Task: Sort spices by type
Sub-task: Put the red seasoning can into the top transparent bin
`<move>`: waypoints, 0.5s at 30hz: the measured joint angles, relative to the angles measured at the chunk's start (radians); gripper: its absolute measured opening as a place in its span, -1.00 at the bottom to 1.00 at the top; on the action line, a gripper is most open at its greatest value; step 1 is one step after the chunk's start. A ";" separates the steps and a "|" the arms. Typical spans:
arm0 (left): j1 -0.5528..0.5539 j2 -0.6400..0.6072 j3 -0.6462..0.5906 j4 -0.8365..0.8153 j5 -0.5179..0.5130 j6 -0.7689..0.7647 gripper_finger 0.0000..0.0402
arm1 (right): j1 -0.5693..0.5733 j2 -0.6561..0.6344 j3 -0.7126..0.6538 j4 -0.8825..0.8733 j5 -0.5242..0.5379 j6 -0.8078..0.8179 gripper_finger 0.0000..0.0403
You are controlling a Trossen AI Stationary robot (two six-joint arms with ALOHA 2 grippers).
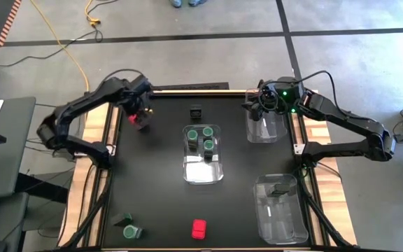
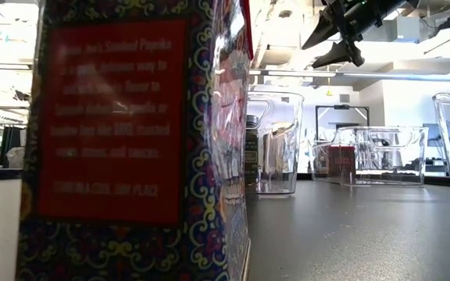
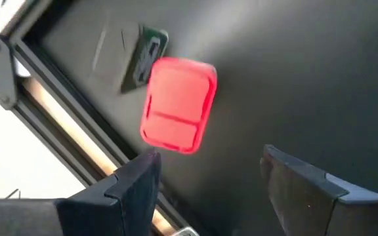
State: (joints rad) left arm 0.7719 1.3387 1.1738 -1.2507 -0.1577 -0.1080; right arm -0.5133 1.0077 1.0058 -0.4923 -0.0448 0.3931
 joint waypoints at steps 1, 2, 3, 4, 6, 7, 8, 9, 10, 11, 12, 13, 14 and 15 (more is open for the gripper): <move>0.000 -0.016 -0.027 0.005 0.000 0.000 0.24 | 0.000 0.000 0.000 0.000 0.000 0.000 0.42; 0.001 -0.029 -0.054 0.011 0.000 -0.001 0.24 | 0.000 0.000 0.000 0.000 0.000 0.000 0.42; 0.001 -0.038 -0.080 0.018 -0.001 -0.002 0.24 | 0.000 0.000 0.000 0.000 0.000 0.000 0.42; 0.001 -0.045 -0.105 0.033 -0.002 -0.003 0.24 | 0.000 0.000 0.000 0.000 0.000 0.000 0.42; 0.001 -0.056 -0.152 0.075 -0.002 -0.005 0.24 | 0.000 0.000 0.000 0.000 0.000 0.000 0.42; 0.001 -0.056 -0.171 0.088 -0.004 -0.006 0.24 | 0.000 0.000 0.000 0.000 0.000 0.000 0.42; 0.001 -0.056 -0.191 0.102 -0.011 -0.010 0.24 | 0.000 0.000 0.000 0.000 0.000 0.000 0.42; 0.001 -0.055 -0.209 0.113 -0.029 -0.012 0.24 | 0.000 0.000 0.000 0.000 0.000 0.000 0.42; 0.001 -0.055 -0.223 0.125 -0.046 -0.015 0.24 | 0.000 0.000 0.000 0.000 0.000 0.000 0.42; 0.001 -0.055 -0.231 0.141 -0.062 -0.017 0.24 | 0.000 0.000 0.000 0.000 0.000 0.000 0.42; 0.001 -0.056 -0.236 0.155 -0.071 -0.017 0.24 | 0.000 0.000 0.000 0.000 0.000 0.000 0.42; 0.001 -0.056 -0.241 0.157 -0.079 -0.018 0.24 | 0.000 0.000 0.000 0.000 0.000 0.000 0.42; 0.001 -0.056 -0.246 0.160 -0.084 -0.020 0.24 | 0.000 0.000 0.000 0.000 0.000 0.000 0.42; 0.002 -0.056 -0.250 0.162 -0.087 -0.020 0.24 | 0.000 0.000 0.000 0.000 0.000 0.000 0.42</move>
State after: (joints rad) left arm 0.7736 1.2832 0.9237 -1.0890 -0.2445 -0.1284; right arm -0.5133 1.0077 1.0058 -0.4922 -0.0448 0.3935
